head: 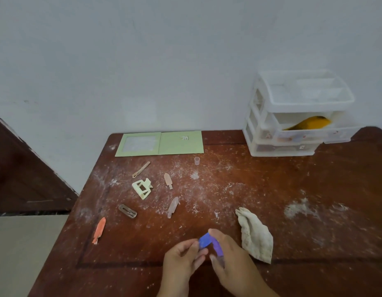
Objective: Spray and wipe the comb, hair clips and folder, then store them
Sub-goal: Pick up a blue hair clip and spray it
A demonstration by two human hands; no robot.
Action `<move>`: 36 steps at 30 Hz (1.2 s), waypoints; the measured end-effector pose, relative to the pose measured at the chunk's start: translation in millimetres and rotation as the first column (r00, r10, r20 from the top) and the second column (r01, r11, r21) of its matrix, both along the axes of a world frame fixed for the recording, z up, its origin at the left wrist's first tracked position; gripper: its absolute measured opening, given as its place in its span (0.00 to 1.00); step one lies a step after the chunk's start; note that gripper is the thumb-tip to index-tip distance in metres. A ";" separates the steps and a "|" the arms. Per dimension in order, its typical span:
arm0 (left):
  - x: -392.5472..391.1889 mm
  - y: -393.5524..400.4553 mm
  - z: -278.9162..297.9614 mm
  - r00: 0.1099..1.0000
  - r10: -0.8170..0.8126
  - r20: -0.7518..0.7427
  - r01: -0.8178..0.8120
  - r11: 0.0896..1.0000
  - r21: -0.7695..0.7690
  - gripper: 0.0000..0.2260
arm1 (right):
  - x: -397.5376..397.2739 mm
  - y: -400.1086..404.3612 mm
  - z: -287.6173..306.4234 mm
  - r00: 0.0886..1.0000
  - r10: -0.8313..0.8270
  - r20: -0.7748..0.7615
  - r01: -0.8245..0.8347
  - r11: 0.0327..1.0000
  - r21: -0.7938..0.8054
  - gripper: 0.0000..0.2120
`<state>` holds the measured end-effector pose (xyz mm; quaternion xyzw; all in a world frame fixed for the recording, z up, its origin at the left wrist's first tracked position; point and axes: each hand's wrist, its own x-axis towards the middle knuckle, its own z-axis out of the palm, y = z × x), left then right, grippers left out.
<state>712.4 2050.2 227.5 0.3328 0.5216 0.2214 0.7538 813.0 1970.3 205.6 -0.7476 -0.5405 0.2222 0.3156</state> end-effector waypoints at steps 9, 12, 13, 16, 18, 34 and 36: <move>-6.1 -0.2 3.7 0.995 -0.024 0.095 0.032 0.996 -0.089 0.07 | 11.3 -7.4 -5.1 0.994 -0.105 -0.013 0.105 0.994 0.028 0.37; -8.5 0.8 -0.3 0.996 -0.080 -0.049 0.082 0.996 0.041 0.06 | 18.9 -9.4 -0.2 0.997 -0.060 -0.039 0.060 0.998 0.003 0.41; -9.5 1.4 -2.7 0.984 -0.112 -0.141 0.133 0.980 0.149 0.07 | 18.6 -8.9 0.6 0.998 -0.047 -0.037 0.046 0.999 -0.024 0.42; -10.8 2.6 -2.1 0.932 -0.123 -0.342 0.262 0.879 0.399 0.20 | 11.2 -4.4 4.3 0.999 -0.010 0.040 0.012 0.999 -0.053 0.33; -9.8 2.5 2.3 0.929 -0.122 -0.350 0.279 0.852 0.443 0.19 | 3.2 -0.4 10.0 0.997 0.000 0.075 0.002 1.000 -0.026 0.23; -14.3 2.9 -1.3 0.958 0.008 -0.286 0.123 0.890 0.438 0.05 | 13.9 -3.4 21.7 0.973 -0.230 0.028 0.231 0.972 -0.032 0.24; -12.0 3.4 -0.2 0.966 -0.018 -0.260 0.127 0.905 0.407 0.05 | 20.1 -8.1 21.1 0.940 -0.314 0.136 0.308 0.949 0.064 0.28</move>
